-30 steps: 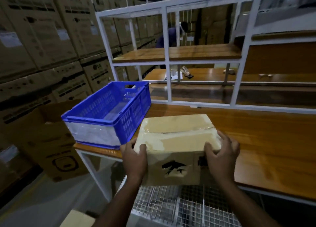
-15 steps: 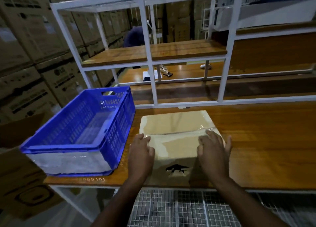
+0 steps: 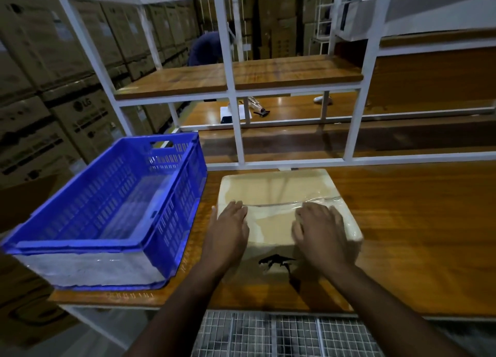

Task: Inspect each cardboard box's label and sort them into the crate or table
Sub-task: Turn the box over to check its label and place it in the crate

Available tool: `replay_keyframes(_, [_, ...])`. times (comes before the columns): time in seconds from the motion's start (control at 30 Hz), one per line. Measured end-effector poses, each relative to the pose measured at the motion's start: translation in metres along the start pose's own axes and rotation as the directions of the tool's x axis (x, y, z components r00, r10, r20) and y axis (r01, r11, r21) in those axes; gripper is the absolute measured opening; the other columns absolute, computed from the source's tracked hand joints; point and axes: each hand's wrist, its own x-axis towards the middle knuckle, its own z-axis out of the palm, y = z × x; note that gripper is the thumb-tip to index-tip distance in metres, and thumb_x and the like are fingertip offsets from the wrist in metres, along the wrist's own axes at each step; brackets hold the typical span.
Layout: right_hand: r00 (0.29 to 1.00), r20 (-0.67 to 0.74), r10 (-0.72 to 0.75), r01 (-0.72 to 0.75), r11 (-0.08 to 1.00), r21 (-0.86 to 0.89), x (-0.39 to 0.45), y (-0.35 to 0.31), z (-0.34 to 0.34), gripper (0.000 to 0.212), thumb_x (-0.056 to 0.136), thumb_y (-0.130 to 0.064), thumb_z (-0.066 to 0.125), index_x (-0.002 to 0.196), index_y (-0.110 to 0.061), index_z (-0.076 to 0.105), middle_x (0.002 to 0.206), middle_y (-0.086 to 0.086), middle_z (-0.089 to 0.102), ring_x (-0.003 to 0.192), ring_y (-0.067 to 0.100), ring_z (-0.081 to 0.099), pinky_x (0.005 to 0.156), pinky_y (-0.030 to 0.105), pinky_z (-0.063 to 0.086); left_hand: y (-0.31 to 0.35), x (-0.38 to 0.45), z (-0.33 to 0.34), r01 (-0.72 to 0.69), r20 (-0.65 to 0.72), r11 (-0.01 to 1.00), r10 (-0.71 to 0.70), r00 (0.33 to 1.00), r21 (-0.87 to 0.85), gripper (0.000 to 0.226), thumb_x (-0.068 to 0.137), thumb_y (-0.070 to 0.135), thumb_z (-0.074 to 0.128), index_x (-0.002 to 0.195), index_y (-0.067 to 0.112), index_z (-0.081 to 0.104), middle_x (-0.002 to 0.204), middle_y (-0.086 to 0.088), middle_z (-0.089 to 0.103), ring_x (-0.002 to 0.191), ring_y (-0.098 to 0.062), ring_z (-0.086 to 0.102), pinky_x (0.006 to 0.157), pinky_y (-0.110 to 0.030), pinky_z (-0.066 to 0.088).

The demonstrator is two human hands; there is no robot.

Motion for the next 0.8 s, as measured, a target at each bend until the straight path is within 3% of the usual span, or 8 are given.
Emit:
replay_keyframes(0.1, [0.995,0.02,-0.1,0.098,0.994,0.055,0.003,-0.003,0.001,0.041,0.096,-0.041,0.047,0.134,-0.027,0.053,0.145,-0.005,0.047,0.136,0.013,0.037,0.117,0.038,0.02,0.016,0.001,0.003,-0.121,0.067,0.993,0.121,0.99,0.005,0.05,0.108,0.037,0.031,0.154,0.019,0.035,0.163,0.002,0.029,0.152,-0.009,0.017,0.123,-0.034,0.006])
replay_keyframes(0.2, [0.976,0.043,-0.212,0.21,0.976,0.052,-0.006,0.002,0.004,0.052,0.098,-0.048,0.027,0.131,-0.024,0.058,0.139,-0.003,0.056,0.131,0.013,0.045,0.115,0.035,0.025,0.027,-0.009,0.011,-0.221,0.077,0.975,0.219,0.973,0.02,0.052,0.107,0.04,0.025,0.153,0.02,0.038,0.161,0.003,0.034,0.15,-0.007,0.023,0.121,-0.025,0.003])
replay_keyframes(0.37, [0.976,0.068,-0.209,0.204,0.976,0.078,-0.007,0.006,0.004,0.052,0.095,-0.049,0.03,0.115,-0.022,0.071,0.116,-0.005,0.071,0.109,0.011,0.063,0.106,0.037,0.042,0.028,-0.009,0.011,-0.2,0.03,0.98,0.201,0.979,-0.018,0.051,0.105,0.042,0.026,0.143,0.023,0.054,0.149,0.007,0.051,0.139,-0.004,0.042,0.12,-0.024,0.017])
replay_keyframes(0.47, [0.964,0.088,-0.252,0.245,0.966,0.082,0.0,0.005,-0.002,0.046,0.095,-0.051,0.032,0.111,-0.027,0.068,0.11,-0.008,0.067,0.104,0.01,0.06,0.102,0.034,0.042,0.031,-0.009,0.01,-0.172,-0.007,0.983,0.172,0.985,-0.058,0.054,0.1,0.048,0.029,0.135,0.024,0.063,0.139,0.007,0.061,0.129,-0.006,0.052,0.113,-0.02,0.023])
replay_keyframes(0.57, [0.952,0.131,-0.277,0.261,0.957,0.124,0.015,0.005,-0.006,0.034,0.095,-0.052,0.04,0.114,-0.029,0.058,0.117,-0.007,0.052,0.11,0.012,0.045,0.1,0.03,0.035,0.026,-0.006,0.011,-0.135,-0.016,0.984,0.134,0.991,-0.12,0.053,0.098,0.054,0.041,0.139,0.024,0.058,0.141,0.006,0.058,0.127,-0.01,0.051,0.11,-0.026,0.036])
replay_keyframes(0.67, [0.968,0.129,-0.217,0.2,0.971,0.134,0.024,0.001,-0.009,0.05,0.095,-0.051,0.047,0.139,-0.026,0.046,0.145,-0.003,0.041,0.134,0.015,0.033,0.113,0.034,0.029,0.02,-0.001,0.009,-0.124,0.013,0.982,0.128,0.992,-0.144,0.067,0.095,0.06,0.044,0.153,0.028,0.035,0.158,0.008,0.033,0.141,-0.009,0.034,0.114,-0.029,0.034])
replay_keyframes(0.73, [0.965,0.168,-0.204,0.187,0.976,0.111,0.024,0.0,-0.008,0.055,0.097,-0.053,0.041,0.145,-0.026,0.039,0.151,-0.005,0.038,0.139,0.013,0.031,0.116,0.033,0.022,0.017,0.005,0.009,-0.112,0.069,0.987,0.12,0.99,-0.111,0.075,0.094,0.063,0.043,0.157,0.029,0.024,0.164,0.008,0.02,0.144,-0.009,0.027,0.116,-0.031,0.031])
replay_keyframes(0.8, [0.96,0.209,-0.184,0.168,0.982,0.089,0.024,-0.001,-0.009,0.052,0.098,-0.055,0.036,0.142,-0.028,0.043,0.145,-0.008,0.045,0.133,0.011,0.037,0.113,0.033,0.022,0.016,0.012,0.008,-0.106,0.107,0.993,0.112,0.988,-0.052,0.068,0.096,0.062,0.041,0.154,0.028,0.032,0.159,0.007,0.031,0.139,-0.01,0.033,0.112,-0.032,0.033])
